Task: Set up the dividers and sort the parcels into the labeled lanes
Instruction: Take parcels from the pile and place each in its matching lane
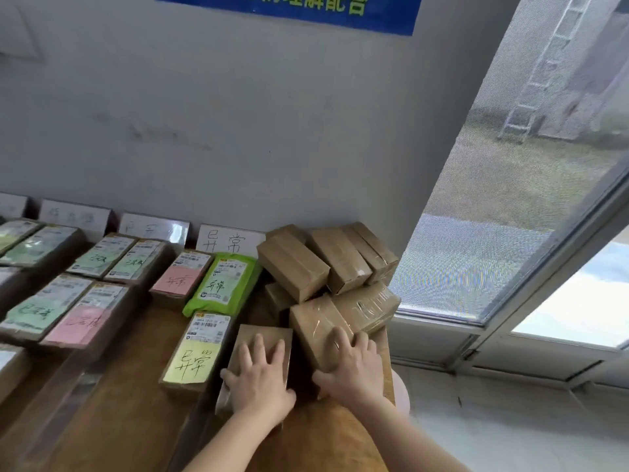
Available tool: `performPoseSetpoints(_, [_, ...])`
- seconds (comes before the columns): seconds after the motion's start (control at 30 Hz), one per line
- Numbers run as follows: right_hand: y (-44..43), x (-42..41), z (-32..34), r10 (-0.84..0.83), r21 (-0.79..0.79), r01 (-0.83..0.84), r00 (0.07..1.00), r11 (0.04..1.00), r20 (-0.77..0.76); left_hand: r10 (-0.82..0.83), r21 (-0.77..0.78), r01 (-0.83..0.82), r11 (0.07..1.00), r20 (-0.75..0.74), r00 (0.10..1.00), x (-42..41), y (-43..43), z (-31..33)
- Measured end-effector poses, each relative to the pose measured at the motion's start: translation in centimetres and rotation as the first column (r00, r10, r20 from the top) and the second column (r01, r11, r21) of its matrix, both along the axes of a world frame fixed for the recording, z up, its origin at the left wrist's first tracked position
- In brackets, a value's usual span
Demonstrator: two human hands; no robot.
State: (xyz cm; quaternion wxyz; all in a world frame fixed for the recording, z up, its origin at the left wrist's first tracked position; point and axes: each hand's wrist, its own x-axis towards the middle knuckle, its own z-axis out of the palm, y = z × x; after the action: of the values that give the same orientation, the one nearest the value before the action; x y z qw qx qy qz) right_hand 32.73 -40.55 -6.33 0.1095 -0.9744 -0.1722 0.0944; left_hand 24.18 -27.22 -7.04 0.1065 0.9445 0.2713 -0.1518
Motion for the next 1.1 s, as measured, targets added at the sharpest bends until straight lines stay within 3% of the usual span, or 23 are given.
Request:
performPoseSetpoints(0.2, [-3.5, -2.4, 0.3, -0.117, 0.205, 0.144, 0.983, 0.968, -0.14, 0.101, -0.118, -0.084, 0.989, 0.144, 0.984, -3.8, -0.1, 0.2])
performPoseSetpoints(0.33, [-6.0, -4.1, -0.5, -0.235, 0.478, 0.433, 0.877, 0.764, -0.419, 0.326, -0.451, -0.198, 0.87, 0.226, 0.918, -6.7, -0.4, 0.6])
performPoseSetpoints(0.4, [-6.9, -5.6, -1.1, -0.242, 0.537, 0.546, 0.81, 0.643, -0.534, 0.489, -0.674, -0.223, 0.704, 0.232, 0.841, -8.3, -1.2, 0.6])
performPoseSetpoints(0.47, [-7.4, -7.5, -0.9, -0.228, 0.54, 0.643, 0.732, 0.543, -0.642, 0.63, -0.861, -0.216, 0.461, 0.146, 0.763, -9.8, -1.9, 0.5])
performPoseSetpoints(0.57, [-8.2, -9.9, -0.8, -0.219, 0.477, 0.761, 0.606, 0.44, -0.765, 0.748, -0.984, -0.176, 0.031, -0.094, 0.657, -11.8, -2.2, 0.1])
performPoseSetpoints(0.6, [-8.6, -10.4, -0.9, -0.212, 0.456, 0.776, 0.581, 0.435, -0.786, 0.759, -0.987, -0.16, -0.03, -0.127, 0.639, -12.4, -2.1, 0.1])
performPoseSetpoints(0.67, [-9.4, -11.3, -0.9, -0.203, 0.43, 0.761, 0.577, 0.487, -0.791, 0.759, -0.986, -0.164, -0.007, -0.112, 0.641, -13.3, -2.0, -0.3])
performPoseSetpoints(0.77, [-9.9, -11.9, -1.4, -0.252, 0.424, 0.698, 0.646, 0.577, -0.721, 0.74, -0.978, -0.159, 0.135, -0.007, 0.673, -14.3, -2.0, -0.1])
performPoseSetpoints(0.83, [-9.6, -12.0, -1.4, -0.274, 0.478, 0.611, 0.752, 0.631, -0.6, 0.69, -0.955, -0.123, 0.269, 0.102, 0.717, -14.4, -2.6, 0.5])
performPoseSetpoints(0.9, [-8.5, -12.1, -0.7, -0.238, 0.492, 0.43, 0.883, 0.757, -0.405, 0.624, -0.893, -0.096, 0.441, 0.228, 0.748, -14.5, -3.5, 0.9])
performPoseSetpoints(1.0, [-6.8, -12.8, -0.1, -0.145, 0.303, 0.209, 0.965, 0.93, -0.219, 0.512, -0.742, -0.125, 0.659, 0.32, 0.797, -14.5, -5.0, 0.6])
performPoseSetpoints(1.1, [-6.6, -13.3, -1.0, -0.115, 0.143, 0.156, 0.959, 0.977, -0.258, 0.38, -0.651, -0.139, 0.746, 0.244, 0.892, -14.8, -6.1, -0.3])
